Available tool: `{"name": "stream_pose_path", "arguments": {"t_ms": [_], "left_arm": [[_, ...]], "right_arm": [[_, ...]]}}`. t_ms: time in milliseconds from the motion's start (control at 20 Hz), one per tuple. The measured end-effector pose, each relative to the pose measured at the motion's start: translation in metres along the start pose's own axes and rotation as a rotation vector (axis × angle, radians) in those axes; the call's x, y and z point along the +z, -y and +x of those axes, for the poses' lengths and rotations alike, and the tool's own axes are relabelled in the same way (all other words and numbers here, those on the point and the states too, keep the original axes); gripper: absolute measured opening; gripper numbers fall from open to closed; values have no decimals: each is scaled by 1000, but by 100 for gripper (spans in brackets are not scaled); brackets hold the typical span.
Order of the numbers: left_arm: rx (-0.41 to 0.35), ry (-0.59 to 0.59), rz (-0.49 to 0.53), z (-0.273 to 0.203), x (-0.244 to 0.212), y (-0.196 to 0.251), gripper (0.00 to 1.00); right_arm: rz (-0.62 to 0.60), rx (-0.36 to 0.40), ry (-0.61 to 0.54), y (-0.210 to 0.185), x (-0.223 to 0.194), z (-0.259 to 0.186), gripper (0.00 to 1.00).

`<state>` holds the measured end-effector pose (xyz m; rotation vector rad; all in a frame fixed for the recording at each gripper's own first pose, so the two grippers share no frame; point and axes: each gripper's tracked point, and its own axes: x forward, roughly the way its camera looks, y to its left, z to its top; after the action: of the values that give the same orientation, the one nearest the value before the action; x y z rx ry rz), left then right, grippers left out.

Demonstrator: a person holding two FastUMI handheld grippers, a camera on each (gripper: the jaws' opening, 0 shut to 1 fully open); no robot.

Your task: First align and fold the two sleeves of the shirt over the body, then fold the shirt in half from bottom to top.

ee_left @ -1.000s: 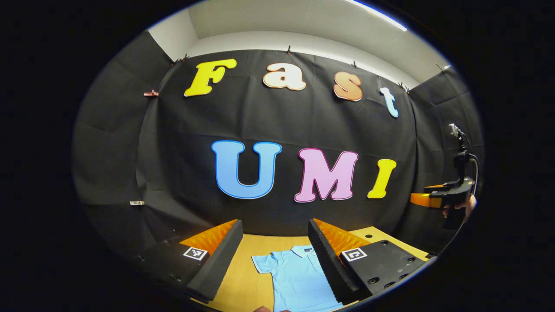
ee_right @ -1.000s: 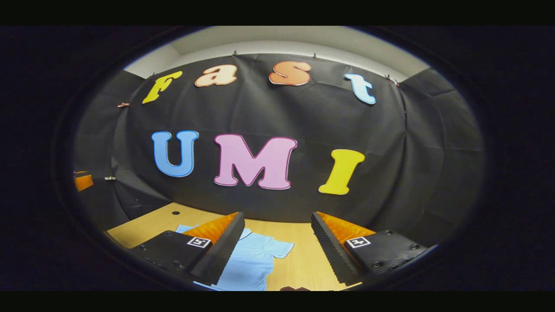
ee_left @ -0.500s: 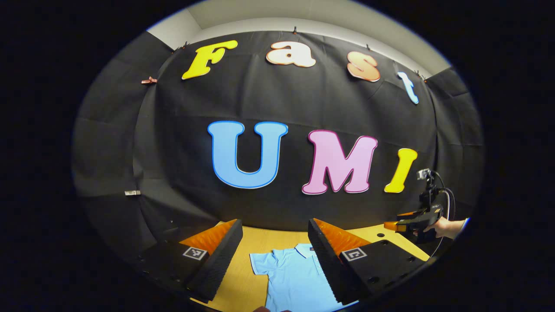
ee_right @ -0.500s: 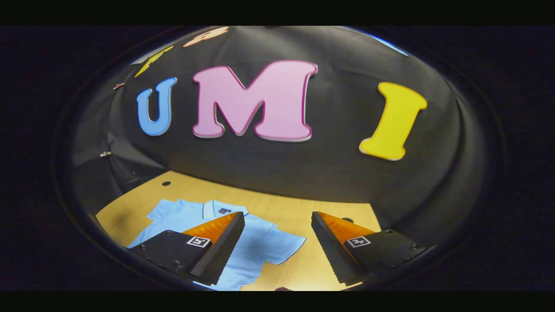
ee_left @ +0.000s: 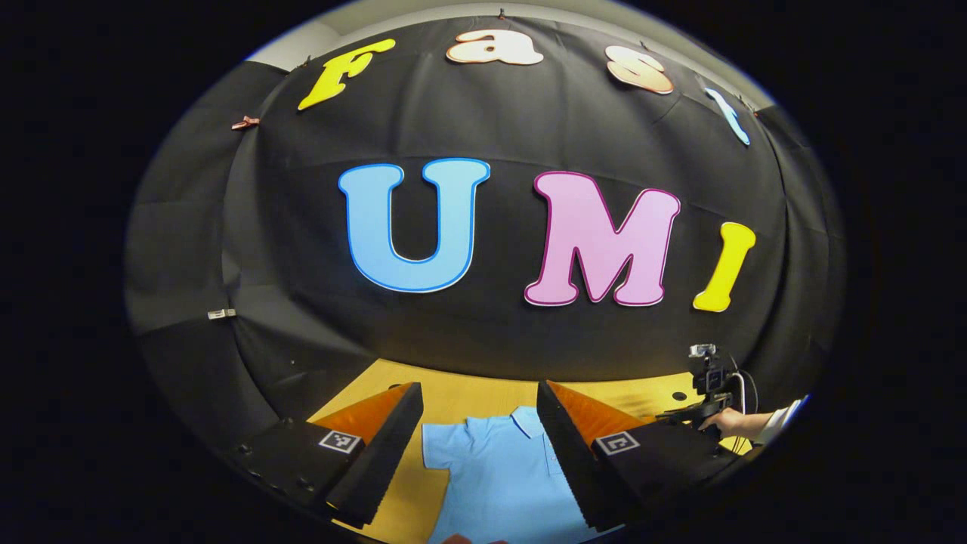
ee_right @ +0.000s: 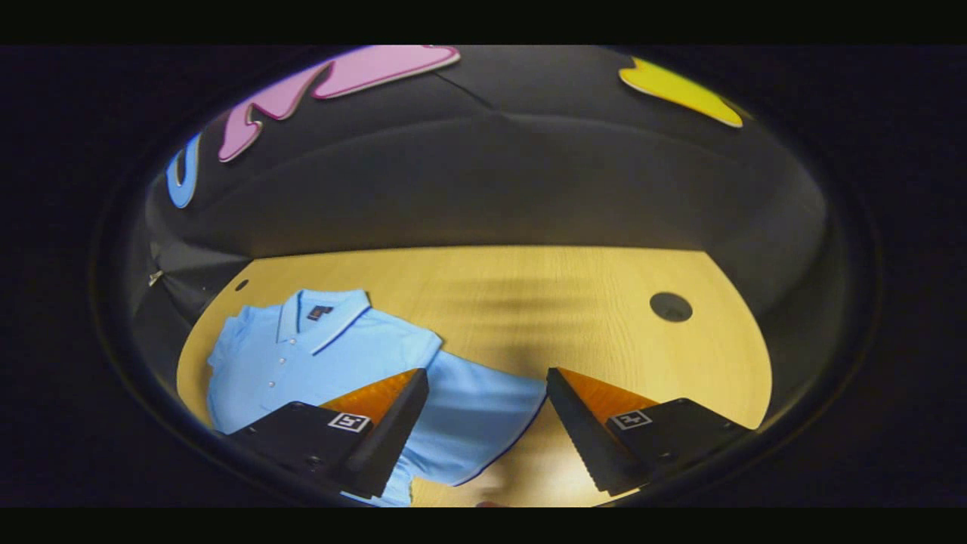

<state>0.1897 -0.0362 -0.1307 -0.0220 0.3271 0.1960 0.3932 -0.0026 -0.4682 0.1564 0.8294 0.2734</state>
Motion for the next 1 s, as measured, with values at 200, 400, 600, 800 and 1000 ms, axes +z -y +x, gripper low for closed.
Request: {"name": "stream_pose_path", "arguments": {"t_ms": [200,400,600,800,1000], "left_arm": [[26,-34,12,13,-11,4,97],[-12,-54,-13,21,-17,27,96],[-43,-34,24,27,-10,36,97],[-45,-43,-5,32,-13,27,97],[-46,-90,-99,50,-35,4,96]], "right_arm": [[0,-30,-32,10,-13,15,92],[-18,-101,-66,21,-18,15,48],[135,-25,-57,4,-10,12,9],[215,154,44,-58,30,-27,9],[154,276,3,-133,13,-37,3]]}}
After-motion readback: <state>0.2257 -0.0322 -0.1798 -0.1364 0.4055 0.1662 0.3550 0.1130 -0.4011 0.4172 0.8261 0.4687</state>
